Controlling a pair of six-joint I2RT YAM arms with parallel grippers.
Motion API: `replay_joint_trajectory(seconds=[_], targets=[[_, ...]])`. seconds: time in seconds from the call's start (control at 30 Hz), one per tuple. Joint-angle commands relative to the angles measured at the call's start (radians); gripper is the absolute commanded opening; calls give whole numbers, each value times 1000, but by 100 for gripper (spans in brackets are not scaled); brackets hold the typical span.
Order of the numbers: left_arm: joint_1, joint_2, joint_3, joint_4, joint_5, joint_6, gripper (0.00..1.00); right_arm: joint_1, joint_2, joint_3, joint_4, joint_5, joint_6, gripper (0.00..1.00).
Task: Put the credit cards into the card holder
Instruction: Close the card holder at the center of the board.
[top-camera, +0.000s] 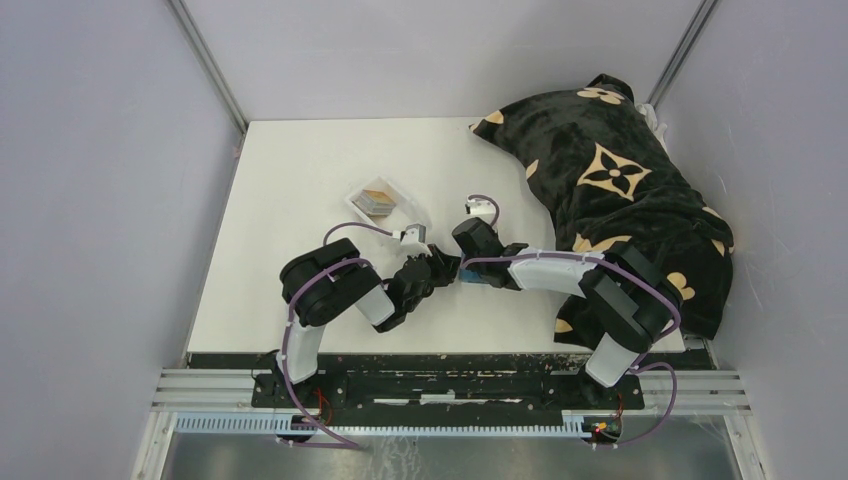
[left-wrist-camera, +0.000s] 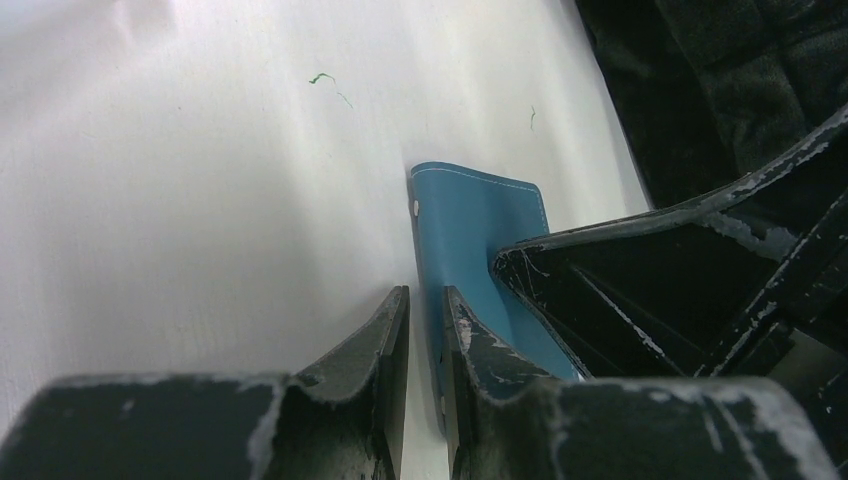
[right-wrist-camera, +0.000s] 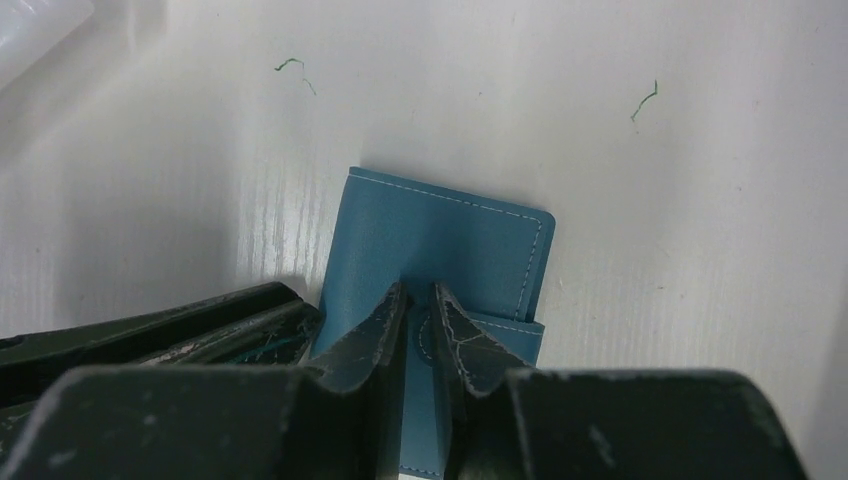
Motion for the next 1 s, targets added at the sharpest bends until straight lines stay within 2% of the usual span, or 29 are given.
replay_joint_trajectory(seconds=[0.0,0.5,0.97], targets=[[-1,7,24,19,5,48,25,13,-12,42,-91,18,-61,21],[-2,19,24,29,9,40,25,17,-60,79,-113,36,-83,33],[-3,19,17,38,10,37,25,18,-106,119,-139,69,-112,38]])
